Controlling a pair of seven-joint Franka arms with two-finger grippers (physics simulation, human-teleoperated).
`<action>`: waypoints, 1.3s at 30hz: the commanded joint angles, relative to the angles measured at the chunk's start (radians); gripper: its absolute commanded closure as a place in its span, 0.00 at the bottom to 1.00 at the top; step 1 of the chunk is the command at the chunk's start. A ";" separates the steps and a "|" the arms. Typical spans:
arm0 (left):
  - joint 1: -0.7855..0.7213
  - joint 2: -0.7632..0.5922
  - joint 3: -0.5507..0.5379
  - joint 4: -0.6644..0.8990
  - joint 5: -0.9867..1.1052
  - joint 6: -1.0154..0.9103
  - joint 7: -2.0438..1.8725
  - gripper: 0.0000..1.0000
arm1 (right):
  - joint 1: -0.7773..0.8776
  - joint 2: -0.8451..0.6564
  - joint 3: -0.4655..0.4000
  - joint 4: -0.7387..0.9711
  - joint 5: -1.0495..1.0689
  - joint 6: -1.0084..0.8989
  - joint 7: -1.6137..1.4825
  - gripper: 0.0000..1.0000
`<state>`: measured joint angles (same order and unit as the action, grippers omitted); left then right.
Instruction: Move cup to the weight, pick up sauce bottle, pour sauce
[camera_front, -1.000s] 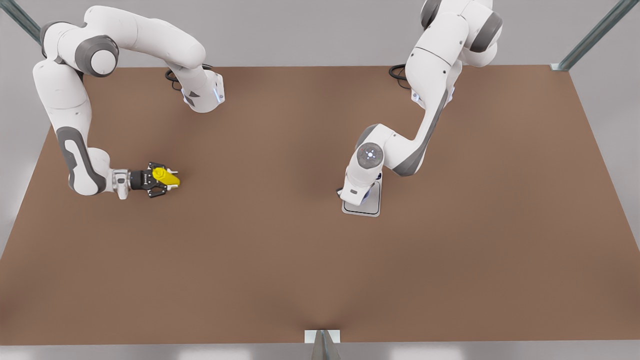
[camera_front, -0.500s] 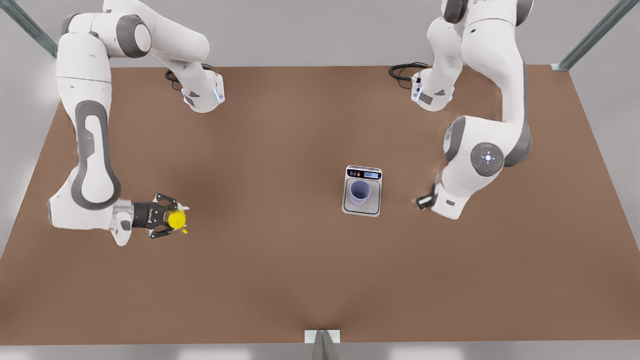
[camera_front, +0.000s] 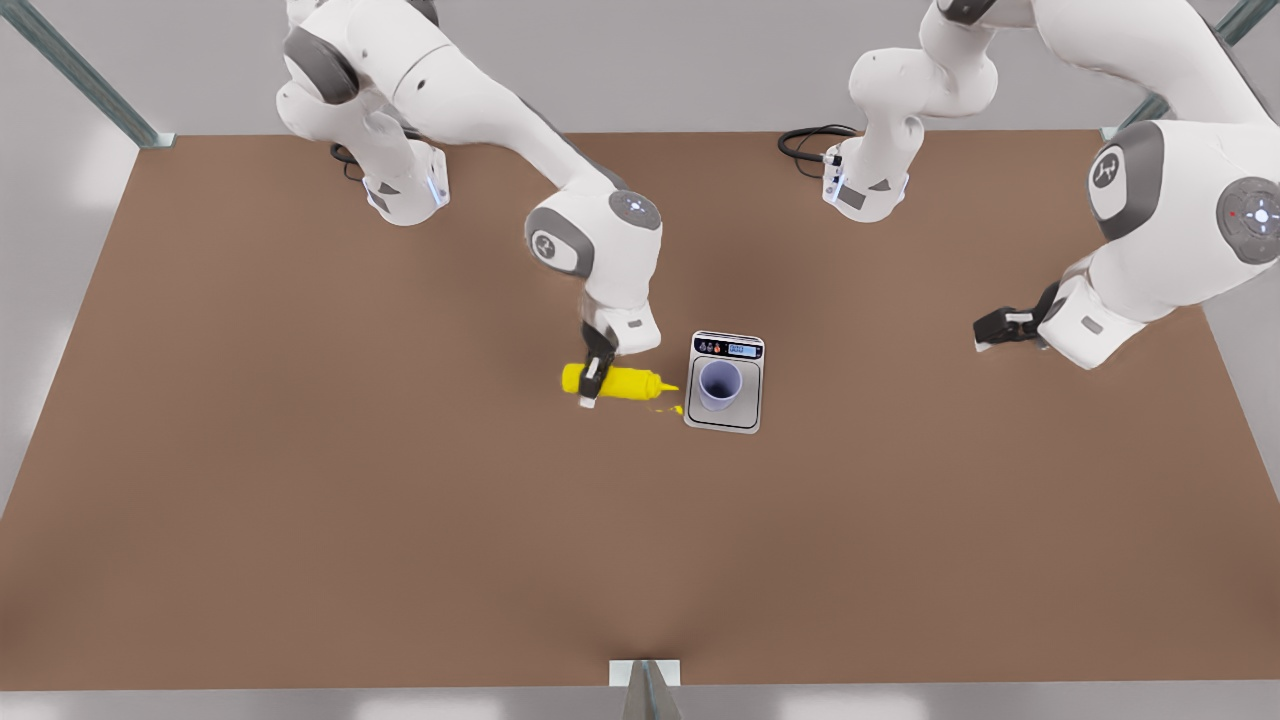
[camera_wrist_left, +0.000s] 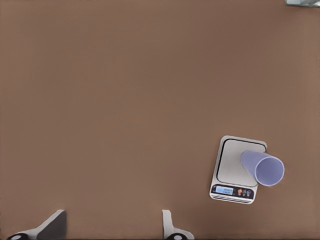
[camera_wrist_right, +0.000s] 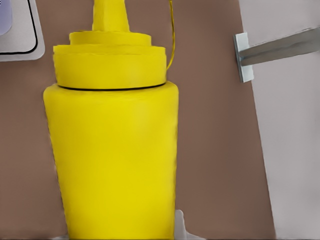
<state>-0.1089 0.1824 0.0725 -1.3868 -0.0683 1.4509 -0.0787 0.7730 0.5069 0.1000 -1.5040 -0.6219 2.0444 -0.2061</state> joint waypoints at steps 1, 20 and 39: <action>0.008 0.011 0.001 0.002 -0.004 0.000 -0.009 0.00 | 0.000 0.004 0.000 0.004 -0.027 -0.001 0.001 0.45; 0.014 0.006 0.112 0.134 -0.001 0.029 -0.009 0.00 | 0.210 0.289 -0.002 0.238 -0.714 -0.300 -0.153 0.45; 0.012 0.005 0.112 0.135 0.008 0.032 -0.007 0.00 | 0.230 0.361 -0.002 0.275 -0.759 -0.299 -0.151 0.45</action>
<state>-0.0964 0.1872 0.1840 -1.2503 -0.0614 1.4834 -0.0832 1.0004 0.8671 0.0983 -1.2287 -1.3769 1.7458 -0.3591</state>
